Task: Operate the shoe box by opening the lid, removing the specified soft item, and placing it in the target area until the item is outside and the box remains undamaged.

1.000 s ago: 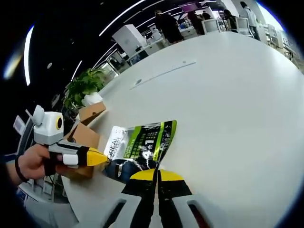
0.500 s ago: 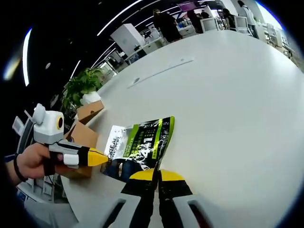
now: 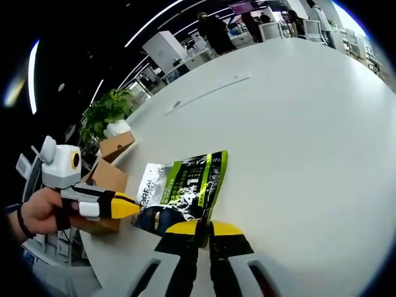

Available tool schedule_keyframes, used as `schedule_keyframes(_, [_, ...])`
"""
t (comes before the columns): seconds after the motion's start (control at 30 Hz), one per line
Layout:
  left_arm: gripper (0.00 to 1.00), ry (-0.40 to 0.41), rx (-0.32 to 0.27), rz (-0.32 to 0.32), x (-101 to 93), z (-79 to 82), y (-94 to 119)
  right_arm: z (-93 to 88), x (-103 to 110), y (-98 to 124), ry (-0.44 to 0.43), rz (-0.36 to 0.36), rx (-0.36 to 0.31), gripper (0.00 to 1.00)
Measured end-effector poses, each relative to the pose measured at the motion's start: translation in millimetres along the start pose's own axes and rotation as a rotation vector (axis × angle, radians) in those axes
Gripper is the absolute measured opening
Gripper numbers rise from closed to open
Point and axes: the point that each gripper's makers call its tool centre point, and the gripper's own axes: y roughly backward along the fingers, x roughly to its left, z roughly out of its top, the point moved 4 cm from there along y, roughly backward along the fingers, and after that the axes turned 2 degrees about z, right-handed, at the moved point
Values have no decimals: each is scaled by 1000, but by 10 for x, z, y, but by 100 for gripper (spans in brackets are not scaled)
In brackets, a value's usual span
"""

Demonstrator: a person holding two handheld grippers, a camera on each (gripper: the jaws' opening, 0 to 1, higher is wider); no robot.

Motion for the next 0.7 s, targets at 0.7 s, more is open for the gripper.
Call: schedule_keyframes(0.7, [19, -99, -93, -54, -102, 79, 399, 38, 9, 238, -3, -38, -36, 13])
